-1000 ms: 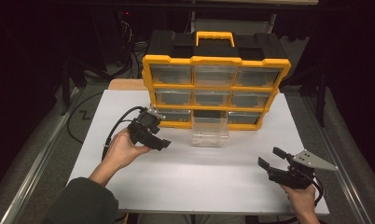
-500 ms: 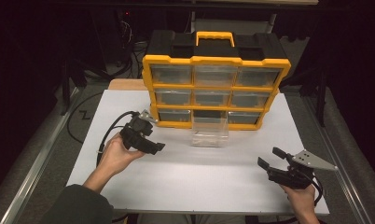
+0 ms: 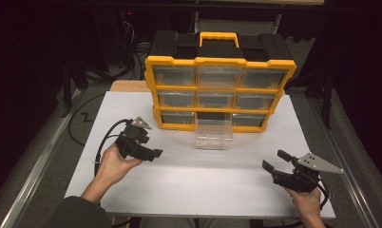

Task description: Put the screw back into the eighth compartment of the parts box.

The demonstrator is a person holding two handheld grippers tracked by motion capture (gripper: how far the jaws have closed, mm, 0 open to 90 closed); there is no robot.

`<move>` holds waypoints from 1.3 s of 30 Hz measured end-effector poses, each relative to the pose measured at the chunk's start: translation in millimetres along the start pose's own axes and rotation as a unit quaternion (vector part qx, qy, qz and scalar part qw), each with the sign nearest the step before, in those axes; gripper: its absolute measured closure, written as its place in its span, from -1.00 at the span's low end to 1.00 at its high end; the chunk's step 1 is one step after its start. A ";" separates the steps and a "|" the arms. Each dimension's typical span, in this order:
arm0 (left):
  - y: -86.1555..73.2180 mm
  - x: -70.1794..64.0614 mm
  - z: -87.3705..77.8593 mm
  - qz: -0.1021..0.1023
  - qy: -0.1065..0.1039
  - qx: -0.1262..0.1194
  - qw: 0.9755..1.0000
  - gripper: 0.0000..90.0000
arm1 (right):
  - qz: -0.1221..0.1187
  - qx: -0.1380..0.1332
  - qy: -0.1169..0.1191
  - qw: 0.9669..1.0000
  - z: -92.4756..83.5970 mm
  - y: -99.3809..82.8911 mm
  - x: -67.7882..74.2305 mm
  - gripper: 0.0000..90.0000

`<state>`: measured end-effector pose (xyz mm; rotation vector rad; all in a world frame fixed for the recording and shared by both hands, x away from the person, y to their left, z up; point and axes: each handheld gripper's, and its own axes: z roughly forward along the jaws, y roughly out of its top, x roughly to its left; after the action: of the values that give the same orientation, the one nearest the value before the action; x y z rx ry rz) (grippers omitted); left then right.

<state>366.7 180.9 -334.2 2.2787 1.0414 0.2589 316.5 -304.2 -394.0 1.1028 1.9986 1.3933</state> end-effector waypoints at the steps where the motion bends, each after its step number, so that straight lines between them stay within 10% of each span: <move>1: -2.4 0.6 0.6 -0.003 -0.003 0.000 1.000 -0.34 | -0.002 0.000 0.000 1.000 0.2 0.0 -0.3 -0.41; 24: -45.9 6.6 2.2 -0.034 0.003 -0.064 0.997 -0.25 | 0.002 0.000 -0.001 1.000 0.6 -0.1 0.2 -0.41; 39: -73.1 11.6 -0.2 -0.076 0.019 -0.122 0.989 -0.19 | 0.002 0.004 0.000 1.000 1.9 -0.5 0.7 -0.41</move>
<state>329.2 226.3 -379.1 1.9722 1.1314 0.3473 317.4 -302.7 -395.1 1.1113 2.0051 1.3878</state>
